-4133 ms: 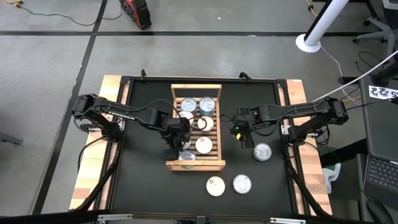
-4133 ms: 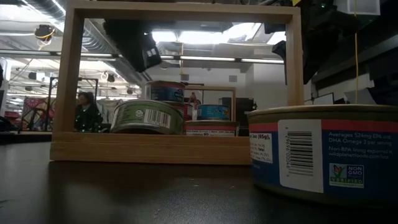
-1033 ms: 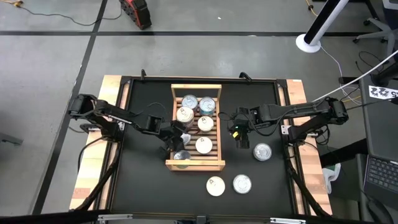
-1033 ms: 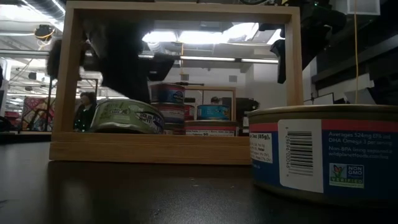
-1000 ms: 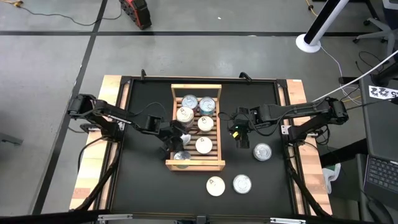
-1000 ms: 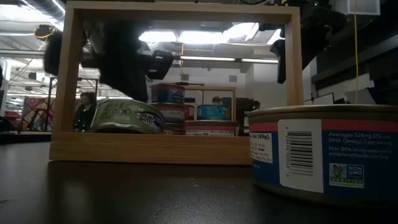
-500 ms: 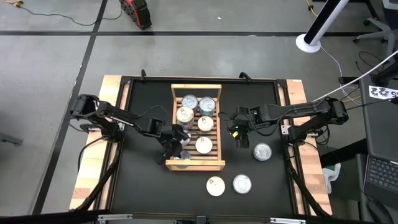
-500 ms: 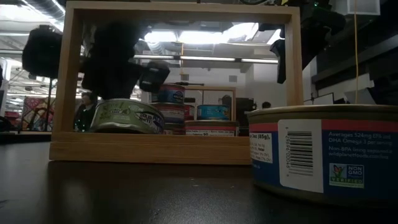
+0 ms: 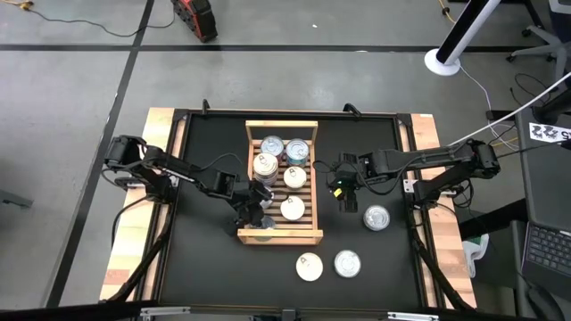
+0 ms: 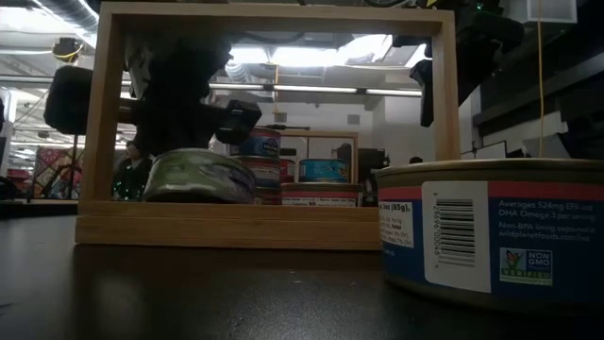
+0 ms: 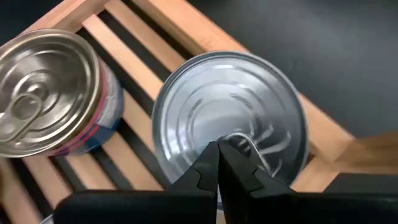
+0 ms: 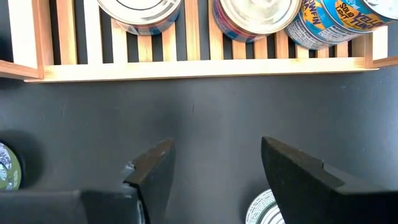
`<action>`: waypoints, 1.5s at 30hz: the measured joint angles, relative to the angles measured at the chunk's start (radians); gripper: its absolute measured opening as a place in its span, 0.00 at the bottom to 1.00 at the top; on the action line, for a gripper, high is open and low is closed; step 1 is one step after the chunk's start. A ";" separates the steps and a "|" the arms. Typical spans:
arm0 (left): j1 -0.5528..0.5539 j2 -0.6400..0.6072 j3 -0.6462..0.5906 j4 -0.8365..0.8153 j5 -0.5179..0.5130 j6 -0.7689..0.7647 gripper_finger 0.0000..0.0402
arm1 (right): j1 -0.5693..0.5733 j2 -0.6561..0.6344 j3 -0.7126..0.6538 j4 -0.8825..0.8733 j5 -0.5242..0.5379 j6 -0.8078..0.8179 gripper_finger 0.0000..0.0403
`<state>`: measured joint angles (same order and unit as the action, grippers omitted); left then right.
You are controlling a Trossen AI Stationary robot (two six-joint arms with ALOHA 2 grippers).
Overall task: Stack canned seafood by type on shelf
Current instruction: Put the green tuna can on the shelf, then stack the yellow-blue tuna can on top of the other yellow-blue tuna cans on the shelf
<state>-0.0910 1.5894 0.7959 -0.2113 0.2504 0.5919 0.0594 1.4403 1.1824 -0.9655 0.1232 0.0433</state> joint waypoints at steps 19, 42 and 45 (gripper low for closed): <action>0.027 0.006 -0.005 -0.014 -0.174 0.002 0.00 | 0.000 0.000 0.000 -0.001 0.000 0.000 0.59; -0.032 -0.102 -0.002 0.066 0.068 -0.084 0.00 | 0.000 0.000 0.000 -0.002 0.000 0.000 0.59; -0.042 -0.102 -0.002 0.065 0.072 -0.105 0.00 | 0.000 0.000 0.000 -0.002 0.000 0.000 0.59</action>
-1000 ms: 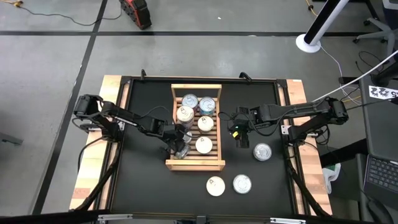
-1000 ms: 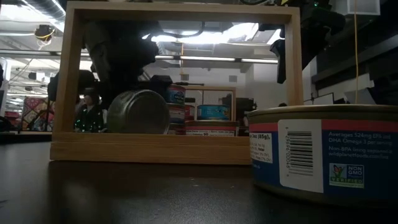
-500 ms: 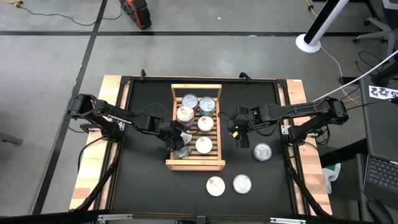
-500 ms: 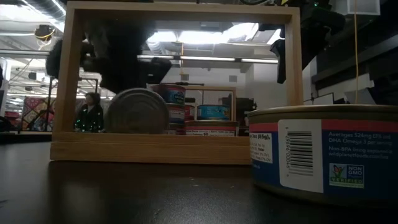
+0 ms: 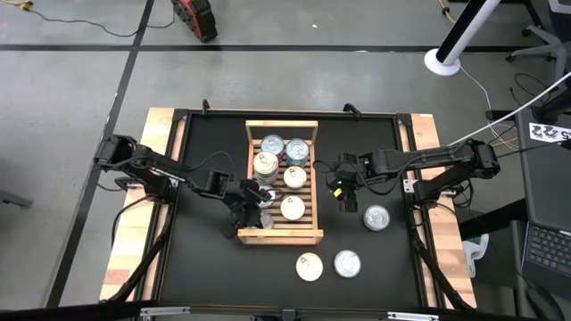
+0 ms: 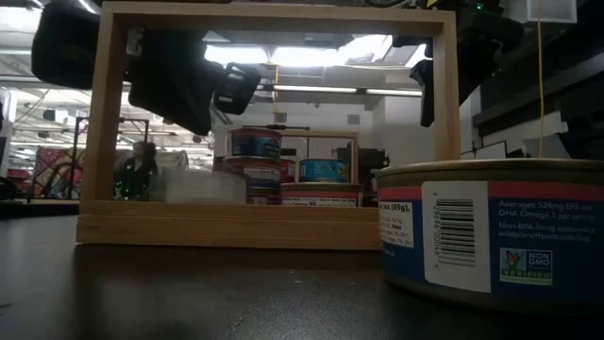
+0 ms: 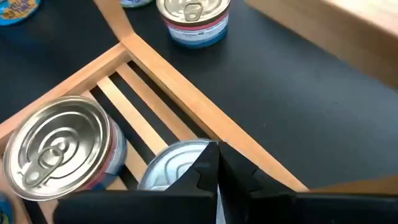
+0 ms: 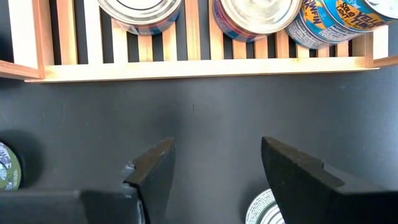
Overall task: Stack canned seafood by type on shelf
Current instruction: Stack the yellow-blue tuna can on top of the other yellow-blue tuna cans on the shelf
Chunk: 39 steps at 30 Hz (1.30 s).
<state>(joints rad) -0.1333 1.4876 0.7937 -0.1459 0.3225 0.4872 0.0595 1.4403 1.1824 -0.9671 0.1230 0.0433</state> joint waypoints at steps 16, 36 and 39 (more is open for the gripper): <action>0.004 0.000 0.000 -0.045 0.083 -0.089 0.00 | 0.000 -0.003 0.000 -0.008 -0.009 0.000 0.59; 0.087 -0.258 0.001 -0.081 -0.188 -0.178 0.00 | 0.153 -0.160 -0.035 -0.259 0.152 0.189 0.59; 0.098 -0.277 0.001 -0.075 -0.190 -0.181 0.00 | 0.157 -0.218 -0.100 -0.254 0.145 0.233 0.59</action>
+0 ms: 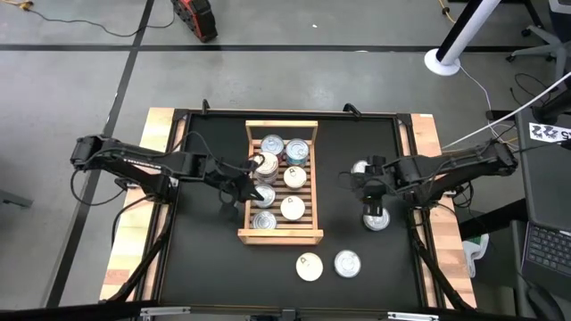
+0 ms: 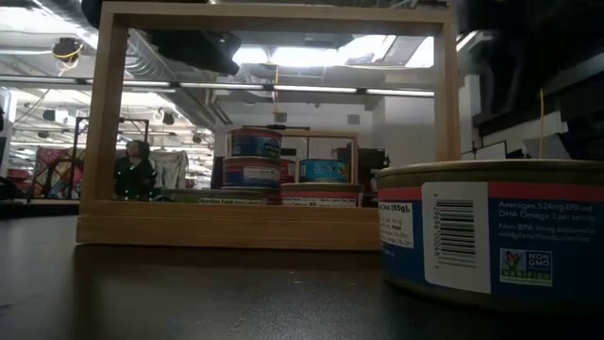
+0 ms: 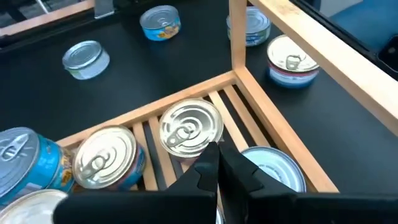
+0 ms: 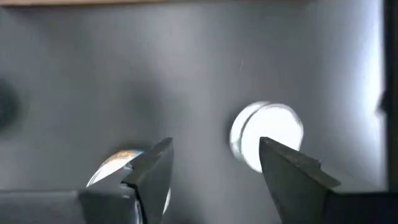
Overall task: Stack canned seafood by type on shelf
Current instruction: Stack the yellow-blue tuna can on top of the other yellow-blue tuna cans on the shelf
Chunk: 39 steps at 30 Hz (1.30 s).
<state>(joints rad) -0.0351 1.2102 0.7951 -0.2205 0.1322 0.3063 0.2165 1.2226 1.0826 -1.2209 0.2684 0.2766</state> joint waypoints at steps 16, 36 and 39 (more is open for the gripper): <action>0.004 0.000 0.000 0.034 0.000 -0.021 0.00 | 0.140 -0.180 -0.334 0.339 -0.294 0.357 0.59; 0.004 0.000 0.000 0.046 -0.012 -0.023 0.00 | 0.552 0.069 -0.342 0.304 -0.036 0.770 0.59; 0.004 0.000 0.000 0.047 -0.018 -0.023 0.00 | 0.551 0.119 -0.342 0.304 -0.044 0.770 0.59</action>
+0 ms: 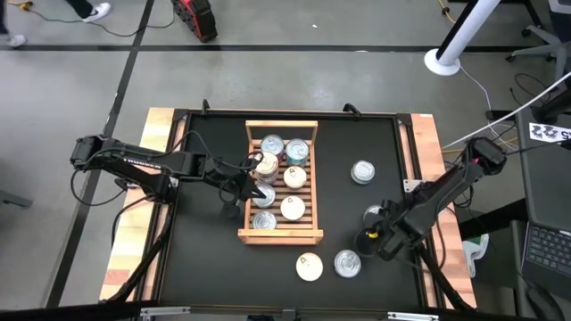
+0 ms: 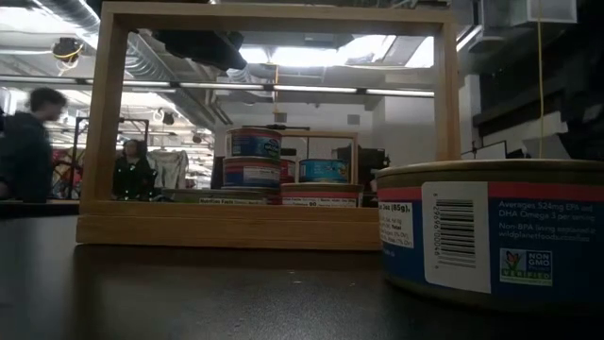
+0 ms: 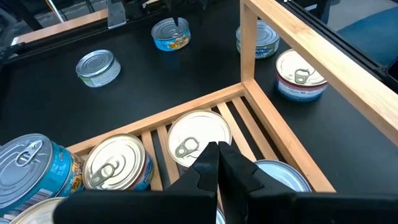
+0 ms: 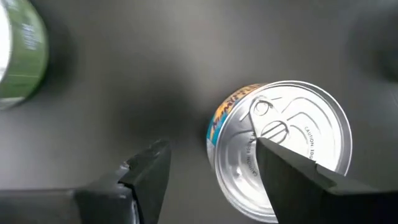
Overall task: Stack canned seafood by type on shelf
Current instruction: Stack the yellow-blue tuna can on top of the other yellow-blue tuna cans on the shelf
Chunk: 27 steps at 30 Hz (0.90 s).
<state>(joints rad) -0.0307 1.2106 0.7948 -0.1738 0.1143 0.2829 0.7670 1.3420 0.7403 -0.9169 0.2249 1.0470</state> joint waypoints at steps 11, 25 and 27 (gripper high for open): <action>0.000 0.000 0.000 0.000 0.000 0.006 0.00 | -0.001 0.094 0.005 0.000 -0.023 -0.004 0.59; 0.000 0.000 0.000 0.001 -0.008 0.008 0.00 | -0.002 0.096 0.001 -0.011 0.050 -0.007 0.24; 0.000 0.000 0.000 0.001 -0.008 0.007 0.00 | -0.002 0.096 0.001 -0.016 0.053 -0.008 0.17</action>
<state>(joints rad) -0.0307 1.2110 0.7944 -0.1730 0.1066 0.2902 0.7654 1.4380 0.7414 -0.9327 0.2779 1.0393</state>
